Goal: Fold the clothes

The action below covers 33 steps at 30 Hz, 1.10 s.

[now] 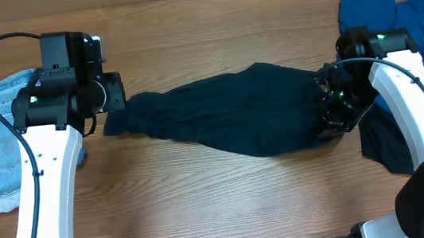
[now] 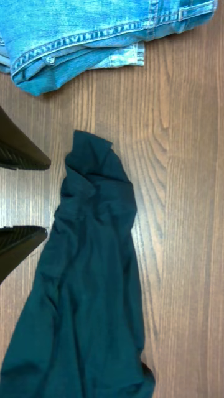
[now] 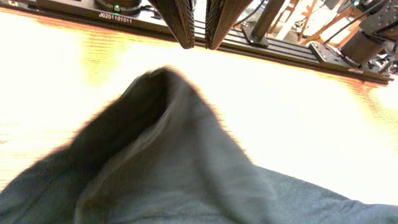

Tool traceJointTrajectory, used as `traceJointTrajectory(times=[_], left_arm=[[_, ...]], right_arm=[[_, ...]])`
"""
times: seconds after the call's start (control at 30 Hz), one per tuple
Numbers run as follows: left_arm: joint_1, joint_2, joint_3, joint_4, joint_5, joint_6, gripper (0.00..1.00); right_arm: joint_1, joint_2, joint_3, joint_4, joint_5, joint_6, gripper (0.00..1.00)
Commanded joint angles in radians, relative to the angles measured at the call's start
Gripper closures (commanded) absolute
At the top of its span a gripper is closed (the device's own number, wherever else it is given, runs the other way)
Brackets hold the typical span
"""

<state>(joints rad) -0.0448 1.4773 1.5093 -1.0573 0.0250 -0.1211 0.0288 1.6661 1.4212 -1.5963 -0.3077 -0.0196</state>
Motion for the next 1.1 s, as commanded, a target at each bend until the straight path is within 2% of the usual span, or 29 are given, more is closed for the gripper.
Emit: traceJointTrajectory(times=[0.0,0.13,0.27,0.43,0.47,0.57,0.7,0.77,0.87,1.0,1.07], left_arm=[[0.005,0.055,-0.002,-0.017,-0.009,0.013,0.65],[0.005,0.207,-0.002,-0.023,-0.005,0.012,0.65],[0.005,0.366,-0.002,-0.044,0.035,0.009,0.49],[0.005,0.53,-0.002,-0.051,0.082,0.009,0.49],[0.005,0.556,-0.002,-0.041,0.101,0.009,0.57],[0.005,0.581,-0.001,-0.026,0.107,0.013,0.95],[0.005,0.54,0.089,-0.156,0.093,0.071,0.96],[0.014,0.468,0.166,-0.211,0.045,0.072,0.96],[0.028,0.37,0.207,-0.196,0.053,0.053,0.96],[0.028,0.34,0.206,-0.206,0.054,0.05,0.96],[0.028,0.34,0.206,-0.2,0.054,0.05,0.96]], right_arm=[[0.004,-0.005,-0.001,0.001,-0.007,-0.007,0.89],[0.004,-0.005,-0.001,0.041,0.0,-0.006,0.88],[0.004,-0.004,-0.001,0.07,0.007,-0.007,0.86],[0.004,-0.004,-0.001,0.077,0.008,-0.007,0.85],[0.004,-0.004,-0.001,0.077,0.008,-0.007,0.85],[0.004,-0.004,-0.001,0.08,0.008,-0.007,0.85],[0.004,-0.003,-0.001,0.136,0.056,-0.003,0.85],[0.004,-0.003,-0.001,0.183,0.056,-0.003,0.77],[0.004,0.024,-0.001,0.225,0.056,-0.003,0.68],[0.004,0.158,-0.024,0.242,0.058,-0.003,0.65],[0.004,0.207,-0.075,0.274,0.104,0.051,0.65]])
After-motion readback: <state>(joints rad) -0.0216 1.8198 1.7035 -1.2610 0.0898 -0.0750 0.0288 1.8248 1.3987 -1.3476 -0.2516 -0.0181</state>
